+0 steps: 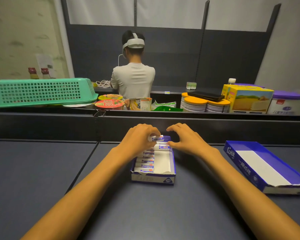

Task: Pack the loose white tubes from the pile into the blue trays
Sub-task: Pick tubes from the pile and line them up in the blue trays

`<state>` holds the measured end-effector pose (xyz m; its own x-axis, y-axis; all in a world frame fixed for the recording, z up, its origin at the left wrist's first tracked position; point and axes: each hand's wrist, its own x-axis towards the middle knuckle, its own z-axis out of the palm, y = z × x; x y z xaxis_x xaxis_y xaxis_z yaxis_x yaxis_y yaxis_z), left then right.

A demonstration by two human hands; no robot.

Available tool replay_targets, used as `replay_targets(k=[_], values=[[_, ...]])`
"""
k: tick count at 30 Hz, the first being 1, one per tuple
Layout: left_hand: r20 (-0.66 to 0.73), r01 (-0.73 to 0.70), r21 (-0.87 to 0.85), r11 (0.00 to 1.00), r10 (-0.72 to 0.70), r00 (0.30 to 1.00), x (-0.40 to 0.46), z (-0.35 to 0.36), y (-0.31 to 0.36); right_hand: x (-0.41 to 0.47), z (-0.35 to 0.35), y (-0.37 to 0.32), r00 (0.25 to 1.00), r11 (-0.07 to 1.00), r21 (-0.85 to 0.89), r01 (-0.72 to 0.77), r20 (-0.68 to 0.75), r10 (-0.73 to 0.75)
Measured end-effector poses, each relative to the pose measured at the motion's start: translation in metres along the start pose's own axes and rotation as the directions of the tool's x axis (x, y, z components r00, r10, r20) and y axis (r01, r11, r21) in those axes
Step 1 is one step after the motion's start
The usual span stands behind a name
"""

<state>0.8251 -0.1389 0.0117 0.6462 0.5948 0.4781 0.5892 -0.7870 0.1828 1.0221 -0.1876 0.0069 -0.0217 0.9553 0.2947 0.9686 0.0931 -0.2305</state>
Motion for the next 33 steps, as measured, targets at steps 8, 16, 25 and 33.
replay_targets(k=[8,16,25,33], values=[[0.116,0.010,-0.061,0.998,-0.003,0.993,0.012,0.021,0.009,-0.003,0.003,0.007,0.995,0.989,0.122,-0.083,0.058,0.077],[0.131,0.034,-0.123,0.992,-0.018,0.991,0.015,0.029,0.007,-0.002,0.002,0.006,0.990,0.980,0.172,-0.100,0.117,0.080],[0.197,-0.006,0.010,1.000,0.004,0.980,0.013,0.033,0.010,-0.003,0.001,0.005,0.991,0.980,0.171,-0.097,0.113,0.079],[0.236,-0.021,0.029,0.999,0.014,0.972,0.011,0.029,0.004,-0.004,0.002,0.004,0.991,0.981,0.169,-0.099,0.104,0.082]])
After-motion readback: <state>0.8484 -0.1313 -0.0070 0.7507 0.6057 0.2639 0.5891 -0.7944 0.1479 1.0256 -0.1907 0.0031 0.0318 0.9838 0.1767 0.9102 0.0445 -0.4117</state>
